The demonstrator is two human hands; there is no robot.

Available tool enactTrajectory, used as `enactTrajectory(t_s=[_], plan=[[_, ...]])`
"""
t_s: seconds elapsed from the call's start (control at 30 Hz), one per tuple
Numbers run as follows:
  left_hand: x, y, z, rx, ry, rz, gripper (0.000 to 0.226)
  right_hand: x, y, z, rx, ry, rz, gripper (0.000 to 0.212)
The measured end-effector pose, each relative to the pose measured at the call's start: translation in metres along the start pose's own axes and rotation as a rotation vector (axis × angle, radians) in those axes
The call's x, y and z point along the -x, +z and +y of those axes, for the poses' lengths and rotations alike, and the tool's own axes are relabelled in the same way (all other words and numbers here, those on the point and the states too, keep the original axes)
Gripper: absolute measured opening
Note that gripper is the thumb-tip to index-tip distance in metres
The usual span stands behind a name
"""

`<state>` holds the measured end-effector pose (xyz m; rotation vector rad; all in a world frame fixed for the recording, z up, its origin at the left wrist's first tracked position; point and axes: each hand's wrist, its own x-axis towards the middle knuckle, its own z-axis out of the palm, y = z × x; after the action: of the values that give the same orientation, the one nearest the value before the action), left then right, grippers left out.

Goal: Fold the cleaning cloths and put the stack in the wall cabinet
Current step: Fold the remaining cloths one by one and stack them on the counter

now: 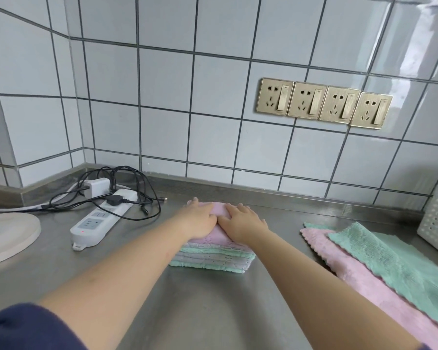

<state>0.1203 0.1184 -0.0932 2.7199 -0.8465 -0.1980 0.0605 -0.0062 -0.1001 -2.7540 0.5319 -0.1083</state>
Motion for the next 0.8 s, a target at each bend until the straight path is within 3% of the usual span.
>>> enactTrajectory(t_s=[0.17,0.27,0.37,0.5,0.67,0.8], plan=[[0.005,-0.001,0.000,0.036,-0.025,-0.018,0.052,0.006,0.000,0.001,-0.093,0.040,0.009,0.061],[0.008,-0.002,0.002,-0.049,-0.042,0.022,0.052,0.020,0.001,0.001,-0.175,-0.028,0.229,0.052],[0.018,-0.008,0.006,-0.276,0.032,0.217,0.047,0.042,0.001,0.003,-0.269,-0.128,0.424,0.044],[0.036,-0.013,0.035,-0.334,0.243,0.466,0.036,0.070,-0.010,0.037,-0.263,-0.188,0.475,0.041],[0.054,0.009,0.093,-0.250,0.453,0.438,0.037,0.105,-0.031,0.098,-0.213,-0.062,0.463,0.039],[0.081,0.045,0.150,-0.154,0.620,0.302,0.034,0.148,-0.049,0.157,-0.181,0.061,0.422,0.035]])
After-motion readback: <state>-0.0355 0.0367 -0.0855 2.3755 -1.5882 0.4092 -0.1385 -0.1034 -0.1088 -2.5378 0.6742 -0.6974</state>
